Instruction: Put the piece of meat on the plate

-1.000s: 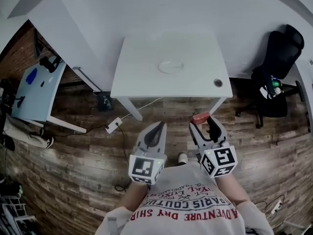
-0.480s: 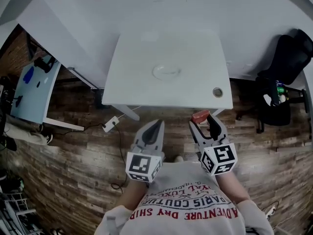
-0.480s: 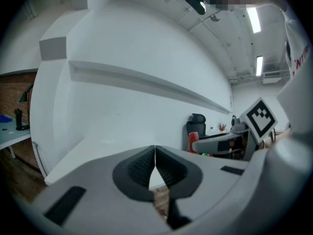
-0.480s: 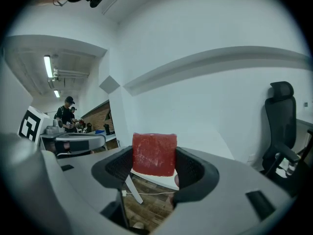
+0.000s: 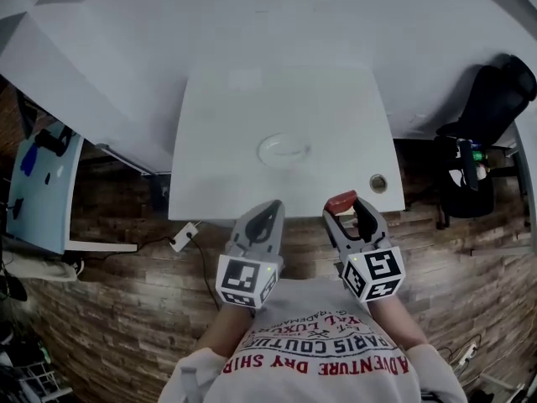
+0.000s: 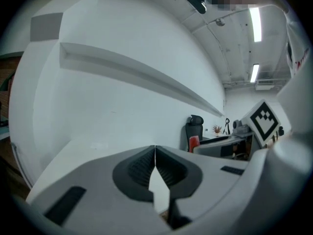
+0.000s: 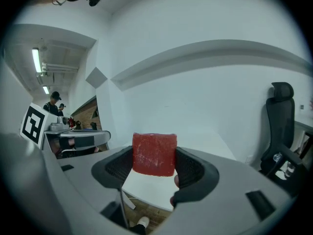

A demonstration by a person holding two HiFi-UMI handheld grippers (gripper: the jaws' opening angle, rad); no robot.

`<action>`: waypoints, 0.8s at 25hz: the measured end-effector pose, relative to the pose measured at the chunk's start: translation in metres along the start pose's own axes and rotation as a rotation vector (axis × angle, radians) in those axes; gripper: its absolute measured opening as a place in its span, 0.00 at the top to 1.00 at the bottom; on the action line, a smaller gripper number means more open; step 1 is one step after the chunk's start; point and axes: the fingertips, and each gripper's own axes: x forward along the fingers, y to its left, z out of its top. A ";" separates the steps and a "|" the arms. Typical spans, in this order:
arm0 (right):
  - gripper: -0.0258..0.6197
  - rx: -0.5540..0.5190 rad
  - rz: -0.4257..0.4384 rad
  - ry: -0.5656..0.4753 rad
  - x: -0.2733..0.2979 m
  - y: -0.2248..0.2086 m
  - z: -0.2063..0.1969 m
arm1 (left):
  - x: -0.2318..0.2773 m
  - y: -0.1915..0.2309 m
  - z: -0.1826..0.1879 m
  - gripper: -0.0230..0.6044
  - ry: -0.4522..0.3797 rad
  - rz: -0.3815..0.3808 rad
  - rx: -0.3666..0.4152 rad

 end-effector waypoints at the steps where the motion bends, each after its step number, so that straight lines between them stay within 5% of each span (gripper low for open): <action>1: 0.53 0.004 -0.011 0.005 0.012 0.001 0.004 | 0.008 0.012 0.003 0.95 0.000 -0.014 -0.002; 12: 0.53 0.106 -0.131 0.089 0.141 0.019 0.026 | 0.064 0.154 0.009 0.95 0.076 -0.106 -0.033; 20: 0.53 0.130 -0.176 0.144 0.190 0.017 0.026 | 0.091 0.199 0.002 0.95 0.120 -0.133 -0.056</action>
